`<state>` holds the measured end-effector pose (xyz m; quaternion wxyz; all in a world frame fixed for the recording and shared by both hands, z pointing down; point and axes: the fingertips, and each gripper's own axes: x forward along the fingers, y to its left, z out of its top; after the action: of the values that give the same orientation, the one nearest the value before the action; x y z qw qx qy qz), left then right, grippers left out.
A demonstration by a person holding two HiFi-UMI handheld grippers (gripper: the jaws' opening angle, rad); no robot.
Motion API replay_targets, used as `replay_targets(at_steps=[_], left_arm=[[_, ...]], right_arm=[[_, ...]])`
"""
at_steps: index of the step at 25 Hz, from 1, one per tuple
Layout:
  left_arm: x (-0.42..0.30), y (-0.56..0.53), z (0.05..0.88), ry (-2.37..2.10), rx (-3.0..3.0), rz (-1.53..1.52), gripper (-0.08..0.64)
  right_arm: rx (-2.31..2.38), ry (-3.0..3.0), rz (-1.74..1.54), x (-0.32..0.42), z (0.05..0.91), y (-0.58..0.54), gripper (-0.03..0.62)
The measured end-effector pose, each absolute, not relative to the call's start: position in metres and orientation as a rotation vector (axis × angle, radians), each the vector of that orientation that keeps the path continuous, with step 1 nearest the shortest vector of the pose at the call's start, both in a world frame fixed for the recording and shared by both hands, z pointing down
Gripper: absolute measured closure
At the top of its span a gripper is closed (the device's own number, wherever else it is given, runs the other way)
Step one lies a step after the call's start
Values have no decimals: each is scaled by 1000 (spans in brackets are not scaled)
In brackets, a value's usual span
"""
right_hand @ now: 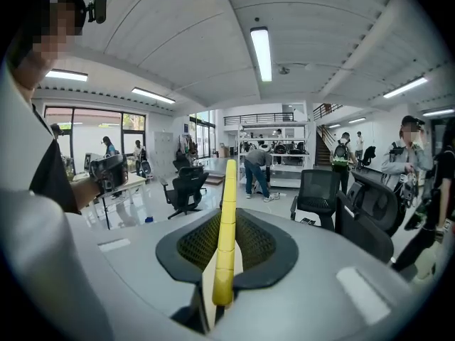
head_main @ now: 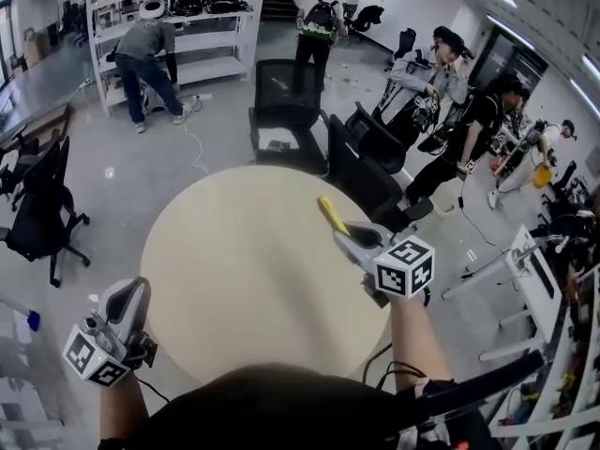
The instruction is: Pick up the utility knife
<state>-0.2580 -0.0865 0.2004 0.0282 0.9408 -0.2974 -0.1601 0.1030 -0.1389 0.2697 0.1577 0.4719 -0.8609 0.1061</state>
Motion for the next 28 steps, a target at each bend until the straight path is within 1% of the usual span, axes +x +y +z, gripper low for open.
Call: replay_targets(at_steps=[7,13,16,19,22,28], left_arm=[[-176,-28,184,-966,2930,-512,575],[-86,22,193,-1003,2895,-475,575],[-58,37,195,-984,2886,-484,576],[-44,45,191,-963,2920,-457,575],[-41,48,177,-946,2958,-470,575],[-69,42,178,-922,2963,-480,575]], right_arm=[[1247,-2576,287,165,265,-104,518],[1140,-2686,283,231,272,-73,518],[1094,-2730,300,248,277,-61,518],[1093,-2789,305,255,271,-51,518],[1126,-2806,243,259,251,-43,518],[1160,-2807,251,235,249,-37,518]])
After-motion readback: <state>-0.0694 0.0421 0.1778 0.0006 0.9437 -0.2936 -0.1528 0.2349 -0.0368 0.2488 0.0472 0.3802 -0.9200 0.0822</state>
